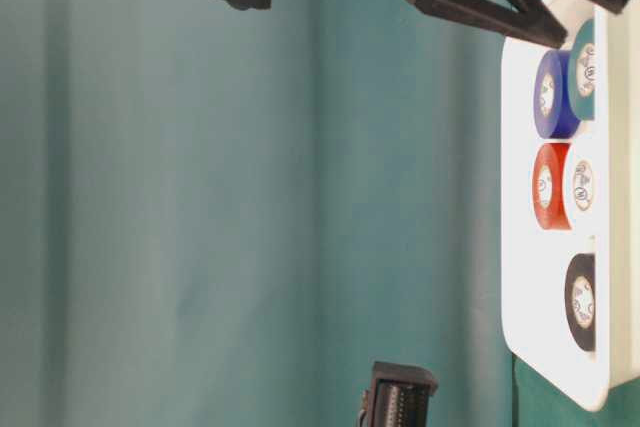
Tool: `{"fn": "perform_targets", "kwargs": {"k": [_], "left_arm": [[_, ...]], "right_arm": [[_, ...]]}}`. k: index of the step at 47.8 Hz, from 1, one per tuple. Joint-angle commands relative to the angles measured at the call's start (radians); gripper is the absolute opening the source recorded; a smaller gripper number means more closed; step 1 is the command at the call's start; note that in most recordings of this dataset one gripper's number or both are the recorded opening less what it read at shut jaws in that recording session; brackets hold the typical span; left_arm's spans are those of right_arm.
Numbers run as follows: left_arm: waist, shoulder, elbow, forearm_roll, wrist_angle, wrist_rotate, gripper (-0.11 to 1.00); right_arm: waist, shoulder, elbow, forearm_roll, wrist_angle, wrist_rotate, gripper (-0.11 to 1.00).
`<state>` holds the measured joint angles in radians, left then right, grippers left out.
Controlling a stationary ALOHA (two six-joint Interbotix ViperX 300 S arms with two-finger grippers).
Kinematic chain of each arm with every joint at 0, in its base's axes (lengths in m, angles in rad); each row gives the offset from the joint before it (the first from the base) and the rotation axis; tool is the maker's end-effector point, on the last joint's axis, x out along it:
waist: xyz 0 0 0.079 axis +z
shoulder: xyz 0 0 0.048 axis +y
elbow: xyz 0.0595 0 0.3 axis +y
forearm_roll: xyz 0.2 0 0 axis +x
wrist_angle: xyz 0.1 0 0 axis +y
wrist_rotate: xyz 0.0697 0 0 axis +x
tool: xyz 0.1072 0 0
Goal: Put the tape alternately from left to right into the white case.
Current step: 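Lower the left gripper into the yellow roll's hole and grasp it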
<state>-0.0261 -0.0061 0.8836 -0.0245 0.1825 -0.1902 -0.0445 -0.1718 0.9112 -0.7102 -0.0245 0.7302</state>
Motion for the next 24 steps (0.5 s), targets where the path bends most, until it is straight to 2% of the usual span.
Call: {"fn": "perform_targets", "kwargs": {"k": [1,18,21,24], "left_arm": [[0.005,-0.005,-0.014,0.002,-0.005,0.002,0.93],[0.005,-0.009,-0.015,0.002,-0.003,0.0,0.89],[0.002,-0.011,-0.015,0.002,-0.005,0.002,0.8],[0.0,-0.011,-0.017,0.002,-0.003,0.002,0.64]], "right_arm": [[0.002,-0.008,-0.009,0.002,-0.008,0.0,0.87],[0.002,-0.008,-0.006,0.002,-0.008,0.0,0.87],[0.003,-0.008,-0.008,0.002,-0.008,0.0,0.87],[0.002,-0.008,-0.006,0.002,-0.008,0.0,0.87]]}}
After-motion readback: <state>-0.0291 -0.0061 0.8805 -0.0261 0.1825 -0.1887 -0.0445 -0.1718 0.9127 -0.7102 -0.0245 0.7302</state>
